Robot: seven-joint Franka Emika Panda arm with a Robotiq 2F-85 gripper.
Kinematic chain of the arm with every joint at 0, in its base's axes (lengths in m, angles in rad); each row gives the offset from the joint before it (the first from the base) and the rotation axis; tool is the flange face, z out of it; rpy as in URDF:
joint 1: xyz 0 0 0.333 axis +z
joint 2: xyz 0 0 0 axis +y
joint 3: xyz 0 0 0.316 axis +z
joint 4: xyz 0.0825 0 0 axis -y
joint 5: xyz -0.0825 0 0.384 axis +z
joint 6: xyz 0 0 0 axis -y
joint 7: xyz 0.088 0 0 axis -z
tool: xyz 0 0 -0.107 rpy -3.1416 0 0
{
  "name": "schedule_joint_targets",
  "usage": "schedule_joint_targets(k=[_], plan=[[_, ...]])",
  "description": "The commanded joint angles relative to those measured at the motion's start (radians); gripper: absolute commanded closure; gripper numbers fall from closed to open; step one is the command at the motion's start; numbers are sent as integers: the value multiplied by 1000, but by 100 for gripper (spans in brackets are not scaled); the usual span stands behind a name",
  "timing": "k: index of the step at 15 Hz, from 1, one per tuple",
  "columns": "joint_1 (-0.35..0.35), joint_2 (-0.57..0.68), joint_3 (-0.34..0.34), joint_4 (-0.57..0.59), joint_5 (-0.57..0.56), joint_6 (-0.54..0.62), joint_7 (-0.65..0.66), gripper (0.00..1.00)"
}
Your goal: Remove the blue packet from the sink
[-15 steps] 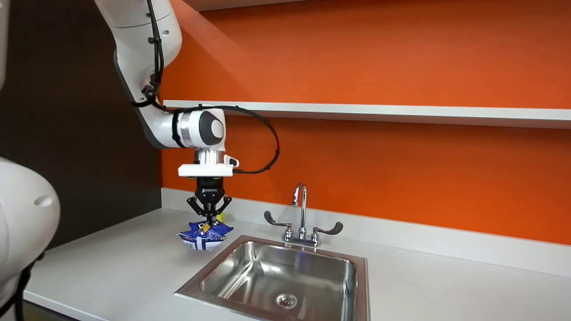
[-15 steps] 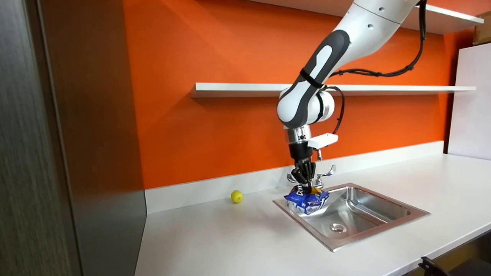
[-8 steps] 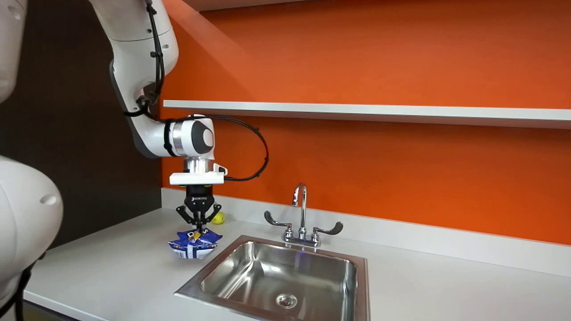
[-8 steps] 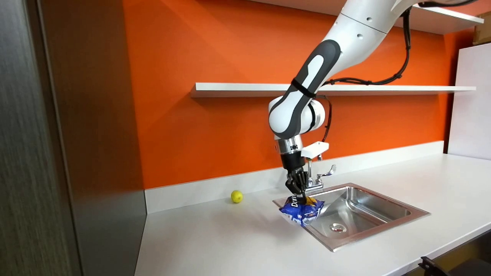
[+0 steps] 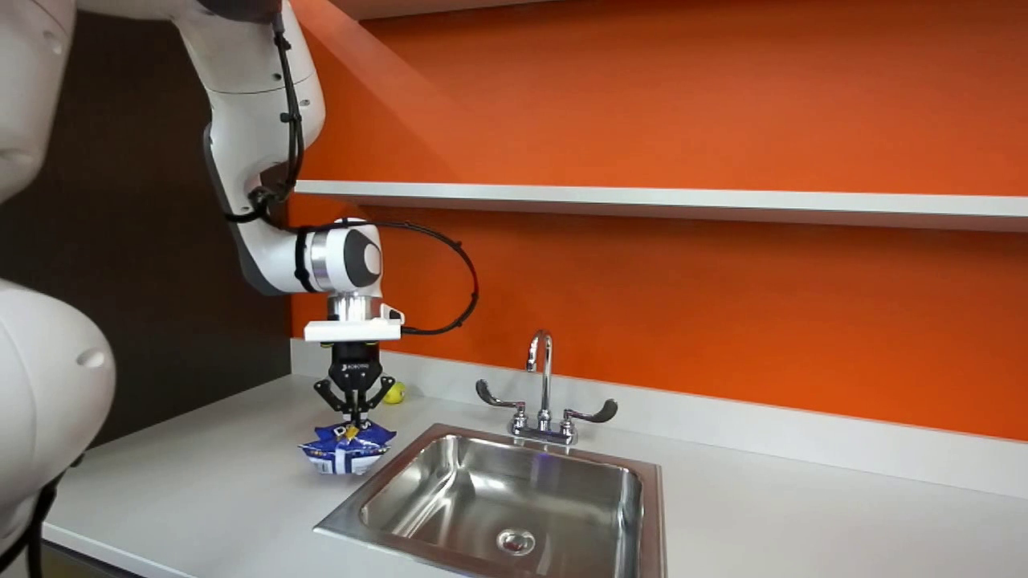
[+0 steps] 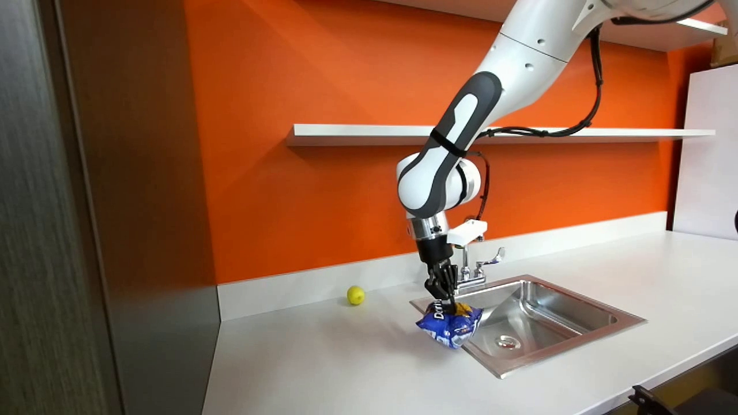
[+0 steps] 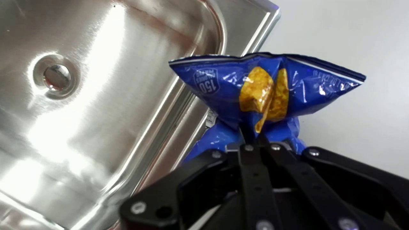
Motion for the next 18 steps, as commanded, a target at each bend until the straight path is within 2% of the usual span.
schedule_joint_targets(k=[1, 10, 11, 12, 14, 18], plan=[[2, 21, 12, 25, -30, -5, 18, 100], [7, 48, 15, 48, -32, -6, 21, 100], [8, 50, 14, 49, -32, -6, 22, 95], [8, 51, 14, 49, -31, -6, 24, 73], [8, 48, 15, 48, -30, -5, 26, 69], [6, 31, 15, 52, -22, -8, 29, 41]])
